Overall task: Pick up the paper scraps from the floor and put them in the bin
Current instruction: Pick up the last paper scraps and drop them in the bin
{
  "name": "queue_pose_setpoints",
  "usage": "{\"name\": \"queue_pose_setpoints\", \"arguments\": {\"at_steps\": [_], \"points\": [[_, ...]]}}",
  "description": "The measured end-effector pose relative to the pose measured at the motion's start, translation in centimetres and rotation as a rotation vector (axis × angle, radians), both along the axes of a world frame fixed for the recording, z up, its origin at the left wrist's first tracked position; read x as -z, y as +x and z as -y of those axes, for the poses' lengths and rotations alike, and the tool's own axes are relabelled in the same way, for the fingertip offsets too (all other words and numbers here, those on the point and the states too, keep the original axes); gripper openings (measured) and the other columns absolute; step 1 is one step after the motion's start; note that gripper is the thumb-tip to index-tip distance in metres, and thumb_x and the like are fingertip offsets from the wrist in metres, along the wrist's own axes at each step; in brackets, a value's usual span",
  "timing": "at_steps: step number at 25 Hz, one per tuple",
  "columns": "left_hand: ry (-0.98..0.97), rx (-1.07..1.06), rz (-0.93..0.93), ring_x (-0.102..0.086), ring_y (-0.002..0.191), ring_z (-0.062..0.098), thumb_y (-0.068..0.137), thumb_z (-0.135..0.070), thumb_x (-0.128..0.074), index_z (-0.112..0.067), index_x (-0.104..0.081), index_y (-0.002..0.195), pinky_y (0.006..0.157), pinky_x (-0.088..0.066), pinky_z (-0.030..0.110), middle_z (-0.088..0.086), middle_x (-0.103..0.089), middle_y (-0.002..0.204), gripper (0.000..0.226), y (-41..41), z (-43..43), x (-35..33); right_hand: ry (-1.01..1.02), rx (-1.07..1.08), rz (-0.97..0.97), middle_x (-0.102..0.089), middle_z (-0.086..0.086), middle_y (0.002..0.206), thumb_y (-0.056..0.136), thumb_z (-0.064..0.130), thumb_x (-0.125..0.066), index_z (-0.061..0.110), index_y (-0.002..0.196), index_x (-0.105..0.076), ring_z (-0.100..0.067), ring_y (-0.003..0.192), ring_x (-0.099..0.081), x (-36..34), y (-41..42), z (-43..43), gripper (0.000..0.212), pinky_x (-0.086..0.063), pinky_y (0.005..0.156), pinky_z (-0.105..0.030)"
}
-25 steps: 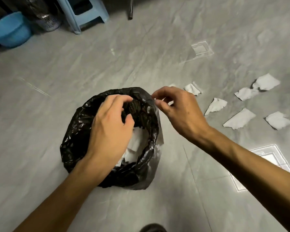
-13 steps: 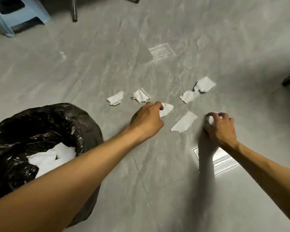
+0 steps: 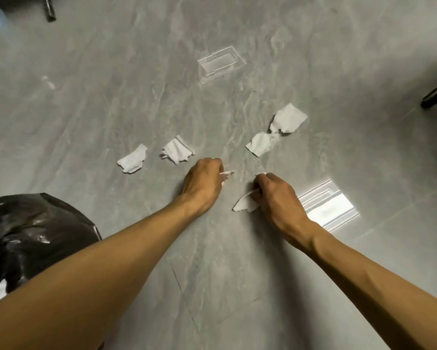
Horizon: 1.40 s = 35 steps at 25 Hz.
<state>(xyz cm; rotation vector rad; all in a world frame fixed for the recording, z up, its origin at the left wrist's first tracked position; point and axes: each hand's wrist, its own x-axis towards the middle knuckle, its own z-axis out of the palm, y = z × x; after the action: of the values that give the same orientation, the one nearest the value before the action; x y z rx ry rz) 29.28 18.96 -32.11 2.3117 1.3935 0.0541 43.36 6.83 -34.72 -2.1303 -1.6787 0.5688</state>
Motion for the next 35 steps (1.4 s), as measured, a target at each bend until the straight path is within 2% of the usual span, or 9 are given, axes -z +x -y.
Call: {"name": "queue_pose_setpoints", "arguments": {"at_steps": [3,6,10,13,16,21,25,30,35], "points": [[0.2,-0.067,-0.044,-0.05,0.112,0.033,0.086,-0.034,-0.068,-0.018,-0.071,0.089,0.088,-0.04,0.038,0.009,-0.06,0.121,0.017,-0.6,-3.2,-0.5,0.062,0.029,-0.057,-0.051,-0.005,0.093,0.09,0.013,-0.053,0.007,0.083,-0.055,-0.026,0.075,-0.054,0.0,-0.3,-1.3,0.01,-0.048,0.065,-0.036],[0.08,-0.154,-0.177,-0.047,0.115,0.036,0.09,-0.037,-0.064,-0.014,-0.071,0.094,0.086,-0.041,0.038,0.013,-0.055,0.123,0.024,-2.3,-5.7,-0.4,0.178,0.18,-0.188,-0.052,-0.017,0.11,0.09,0.004,-0.059,0.0,0.092,-0.06,-0.035,0.086,-0.058,-0.5,1.0,-4.7,0.005,-0.051,0.073,-0.038],[-0.039,-0.177,-0.205,-0.06,0.104,0.038,0.089,-0.021,-0.065,-0.005,-0.07,0.1,0.082,-0.048,0.037,0.019,-0.064,0.113,0.02,-3.1,-5.1,-0.9,0.075,0.187,-0.008,-0.056,-0.022,0.114,0.088,0.004,-0.062,-0.003,0.093,-0.067,-0.035,0.096,-0.058,0.0,3.1,-8.2,0.01,-0.037,0.073,-0.024],[-0.141,-0.22,-0.051,-0.066,0.092,0.033,0.084,-0.02,-0.07,-0.006,-0.073,0.093,0.071,-0.05,0.03,0.016,-0.07,0.1,0.016,-2.4,-3.8,-4.2,0.081,0.201,-0.035,-0.058,-0.014,0.105,0.084,0.004,-0.063,-0.002,0.086,-0.067,-0.03,0.087,-0.059,0.5,2.0,-7.7,0.008,-0.035,0.072,-0.024],[-0.091,-0.178,0.18,-0.063,0.065,0.007,0.079,-0.024,-0.074,-0.019,-0.07,0.066,0.046,-0.038,0.008,-0.006,-0.067,0.066,0.014,-3.6,-0.9,-10.5,0.078,0.176,-0.128,-0.059,-0.011,0.095,0.083,0.007,-0.067,0.001,0.08,-0.068,-0.028,0.079,-0.059,0.4,-0.9,-5.5,0.007,-0.04,0.069,-0.027],[0.098,-0.23,0.441,-0.063,0.06,-0.004,0.077,-0.035,-0.077,-0.027,-0.071,0.07,0.058,-0.043,0.006,-0.018,-0.069,0.07,0.013,-13.3,5.5,-20.0,0.061,0.105,-0.334,-0.062,-0.005,0.077,0.082,0.014,-0.07,0.011,0.072,-0.068,-0.019,0.067,-0.058,-4.1,-8.2,-2.6,0.011,-0.04,0.06,-0.023],[0.187,-0.47,0.393,-0.054,0.053,-0.003,0.078,-0.031,-0.077,-0.025,-0.067,0.069,0.053,-0.038,0.002,-0.011,-0.063,0.066,0.014,-22.2,8.4,-21.1,0.178,0.075,-0.586,-0.068,-0.005,0.076,0.084,0.019,-0.071,0.014,0.075,-0.07,-0.018,0.063,-0.063,-11.6,-14.5,-2.8,0.01,-0.052,0.061,-0.031],[0.053,-0.611,0.01,-0.056,0.063,0.009,0.079,-0.021,-0.077,-0.012,-0.068,0.073,0.056,-0.037,0.012,-0.005,-0.059,0.069,0.013,-30.9,9.5,-16.9,0.373,-0.183,-0.793,-0.067,0.002,0.083,0.082,0.023,-0.074,0.017,0.079,-0.07,-0.016,0.067,-0.063,-19.8,-22.8,-3.8,0.008,-0.051,0.063,-0.025],[-0.073,-0.687,-0.008,-0.06,0.071,0.009,0.08,-0.021,-0.069,-0.035,-0.066,0.081,0.055,-0.037,0.018,-0.011,-0.064,0.073,0.013,-33.9,9.5,-15.7,0.209,-0.658,-0.409,-0.067,0.001,0.101,0.084,0.021,-0.073,0.016,0.095,-0.073,-0.01,0.088,-0.063,-20.6,-28.2,-4.9,0.012,-0.044,0.074,-0.014]]}}
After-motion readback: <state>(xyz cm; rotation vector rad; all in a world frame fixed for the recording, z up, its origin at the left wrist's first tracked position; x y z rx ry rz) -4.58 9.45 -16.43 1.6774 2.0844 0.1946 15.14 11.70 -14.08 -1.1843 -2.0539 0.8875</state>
